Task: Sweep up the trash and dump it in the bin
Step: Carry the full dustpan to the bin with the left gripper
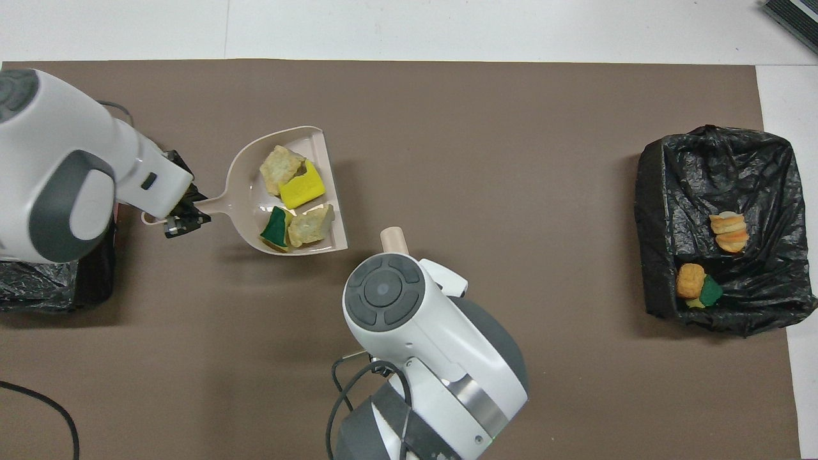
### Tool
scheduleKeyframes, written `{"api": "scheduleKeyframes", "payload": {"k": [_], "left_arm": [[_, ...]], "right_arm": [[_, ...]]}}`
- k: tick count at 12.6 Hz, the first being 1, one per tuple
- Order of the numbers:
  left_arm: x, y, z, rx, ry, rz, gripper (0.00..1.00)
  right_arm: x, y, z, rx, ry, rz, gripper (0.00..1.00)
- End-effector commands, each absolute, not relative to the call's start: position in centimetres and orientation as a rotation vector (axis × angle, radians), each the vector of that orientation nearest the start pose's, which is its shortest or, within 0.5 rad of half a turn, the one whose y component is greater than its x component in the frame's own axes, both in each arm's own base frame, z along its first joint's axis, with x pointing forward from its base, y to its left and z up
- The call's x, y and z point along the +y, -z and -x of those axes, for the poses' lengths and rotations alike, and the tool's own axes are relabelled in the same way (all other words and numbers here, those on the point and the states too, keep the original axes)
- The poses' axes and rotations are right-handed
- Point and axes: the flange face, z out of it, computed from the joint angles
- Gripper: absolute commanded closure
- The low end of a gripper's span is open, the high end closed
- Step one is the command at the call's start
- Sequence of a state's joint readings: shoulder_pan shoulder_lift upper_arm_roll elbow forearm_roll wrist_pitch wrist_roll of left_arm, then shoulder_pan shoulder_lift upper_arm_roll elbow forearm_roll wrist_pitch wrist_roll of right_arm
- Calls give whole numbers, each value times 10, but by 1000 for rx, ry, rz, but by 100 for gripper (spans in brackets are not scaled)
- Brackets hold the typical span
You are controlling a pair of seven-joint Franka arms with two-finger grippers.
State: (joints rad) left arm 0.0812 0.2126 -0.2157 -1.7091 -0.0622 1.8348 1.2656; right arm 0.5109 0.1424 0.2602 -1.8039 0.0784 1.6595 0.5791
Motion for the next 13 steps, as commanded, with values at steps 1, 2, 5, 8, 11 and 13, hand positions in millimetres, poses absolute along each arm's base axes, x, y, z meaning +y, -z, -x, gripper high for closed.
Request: {"api": "scheduleKeyframes", "payload": {"k": [1,2,5,8,11,13], "left_arm": [[-5,-492,-616,2158,-12,2521,100],[19,-495,-618,2204,-7,2496,100],[104,-510,-618,2343,22,2390,100],[195,-518,-605,2330,5,2301,100],[266,-533,-598,2210,-146,2187,100],[284,-541,-604,2120,-322,2050,100]], "right_arm": [[402,-447,-373,-93,-446,3137,100],[410,-449,-364,-105,-458,3127,100],[437,-429,-343,-71,-496,3154,100],[454,-408,-326,-72,-514,3171,100],[457,-387,-325,-76,-528,3180,100],[455,-377,-323,-72,-525,3181,100]]}}
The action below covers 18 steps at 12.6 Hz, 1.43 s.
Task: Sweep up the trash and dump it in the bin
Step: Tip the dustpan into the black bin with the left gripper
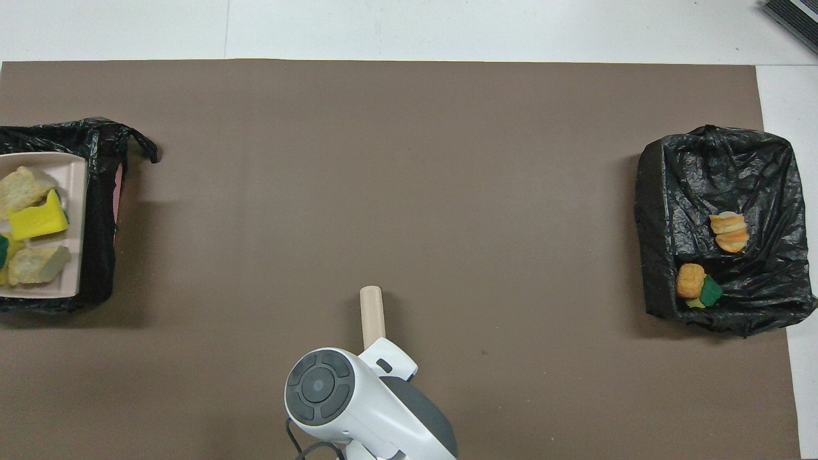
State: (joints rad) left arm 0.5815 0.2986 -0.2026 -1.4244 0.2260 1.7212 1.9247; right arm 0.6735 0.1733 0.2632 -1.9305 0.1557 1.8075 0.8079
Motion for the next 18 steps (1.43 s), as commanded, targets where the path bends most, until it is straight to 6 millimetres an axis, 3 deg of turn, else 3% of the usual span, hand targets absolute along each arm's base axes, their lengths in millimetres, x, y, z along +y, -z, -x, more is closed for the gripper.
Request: {"api": "scheduleKeyframes", "payload": {"k": [1,2,4,6,9,10,11,15,16,18], "left_arm": [[289,-543,-607,2088,-383,1990,100],[293,-546,-610,2049,-456,1932,100],[280,-552,-619,1922,-614,1855,100],[251,-559,-631,1833,-725,1757,100],[211,-559,-628,1661,-868,1692,100],[207,-555,-623,1628,-927,1679,100],[186,-559,-626,1587,-988,1624,100],[173,-607,-619,1519,-1100,1498,100],[172,-612,-617,1555,-1102,1491,100],[164,-627,-614,1587,-1070,1507,100]], "right_arm": [[457,-370,-319,-78,-513,3178,100],[457,-369,-319,-64,-507,3178,100],[456,-366,-319,1,-482,3173,100],[454,-356,-318,53,-437,3154,100],[453,-354,-318,46,-435,3148,100],[451,-353,-321,57,-440,3147,93],[450,-353,-322,64,-442,3144,89],[454,-356,-327,74,-435,3138,76],[455,-358,-330,66,-431,3132,64],[456,-358,-331,71,-431,3131,63]]}}
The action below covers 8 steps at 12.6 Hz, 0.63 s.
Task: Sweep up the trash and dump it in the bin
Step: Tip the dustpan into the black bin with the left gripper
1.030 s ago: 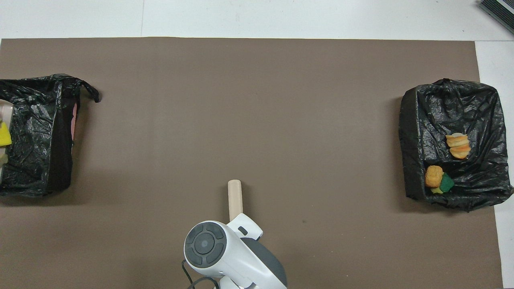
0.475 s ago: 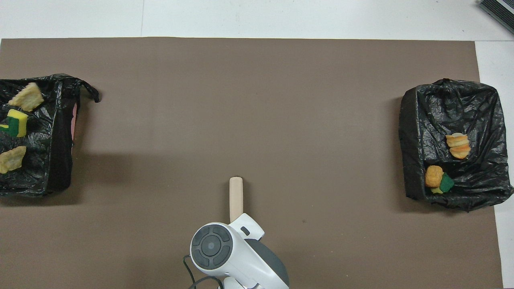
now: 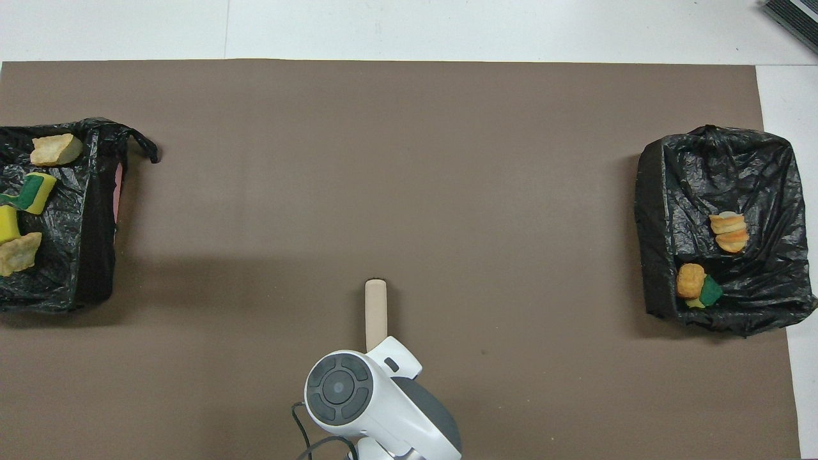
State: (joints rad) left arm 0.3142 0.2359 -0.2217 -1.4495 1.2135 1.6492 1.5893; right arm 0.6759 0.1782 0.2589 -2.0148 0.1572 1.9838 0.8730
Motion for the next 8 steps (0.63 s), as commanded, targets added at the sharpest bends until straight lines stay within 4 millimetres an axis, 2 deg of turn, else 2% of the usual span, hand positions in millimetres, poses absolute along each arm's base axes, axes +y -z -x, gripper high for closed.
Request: {"api": "scheduleKeyframes", "payload": {"k": [1,2,4,5,6,8], "left_arm": [[161,-629,-613,1613,-1019,1560,100],[161,-629,-610,1649,-962,1644,100],[148,-641,-604,1699,-832,1738,100],[142,-639,-604,1728,-782,1770,100],[137,-635,-604,1762,-719,1821,100],[128,-636,-600,1819,-551,1919,100]], "right_arm": [[456,-358,-330,71,-431,3131,63],[455,-357,-331,72,-431,3133,63],[455,-360,-335,73,-418,3131,63],[450,-367,-345,96,-402,3123,62],[442,-378,-356,122,-385,3113,59],[414,-412,-385,226,-310,3072,48]]}}
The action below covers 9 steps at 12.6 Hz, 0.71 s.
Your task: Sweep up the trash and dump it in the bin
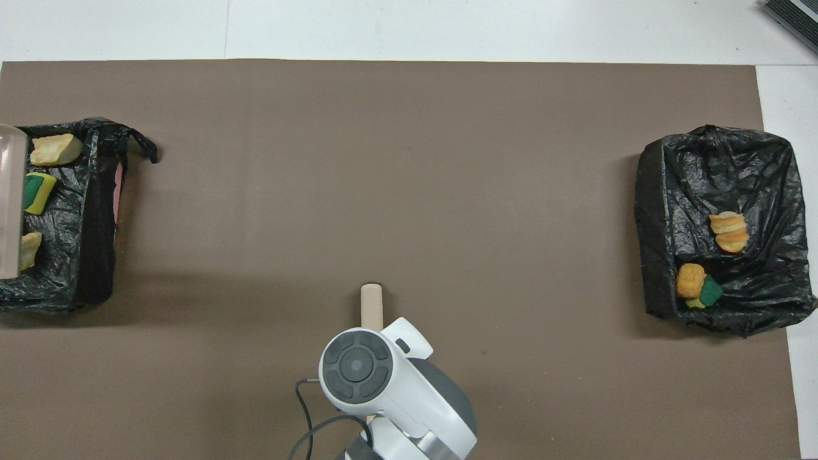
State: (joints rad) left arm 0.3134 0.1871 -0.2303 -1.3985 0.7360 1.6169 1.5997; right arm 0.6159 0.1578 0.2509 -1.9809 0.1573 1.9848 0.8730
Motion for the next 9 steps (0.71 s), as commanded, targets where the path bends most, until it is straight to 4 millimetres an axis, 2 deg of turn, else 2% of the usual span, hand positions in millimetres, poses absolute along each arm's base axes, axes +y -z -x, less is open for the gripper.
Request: {"api": "scheduleKeyframes", "payload": {"k": [1,2,3,4,5,6,7,8,9], "left_arm": [[120,-628,-602,1824,-499,1965,100],[112,-613,-604,1814,-477,2021,100],[95,-600,-606,1789,-441,2088,100],[81,-587,-609,1746,-370,2202,100],[74,-574,-610,1696,-310,2306,100],[68,-559,-612,1666,-261,2387,100],[58,-540,-613,1644,-220,2461,100],[33,-521,-613,1628,-197,2498,100],[22,-507,-612,1581,-192,2536,100]], "right_arm": [[399,-429,-397,273,-266,3050,43],[383,-444,-407,318,-234,3034,36],[369,-457,-415,352,-216,3026,31],[355,-468,-422,387,-225,3033,21],[339,-477,-430,433,-249,3044,4],[323,-494,-437,469,-241,3042,0],[300,-509,-446,486,-216,3039,0],[271,-529,-455,485,-170,3027,0],[244,-550,-463,495,-142,3016,0]]}}
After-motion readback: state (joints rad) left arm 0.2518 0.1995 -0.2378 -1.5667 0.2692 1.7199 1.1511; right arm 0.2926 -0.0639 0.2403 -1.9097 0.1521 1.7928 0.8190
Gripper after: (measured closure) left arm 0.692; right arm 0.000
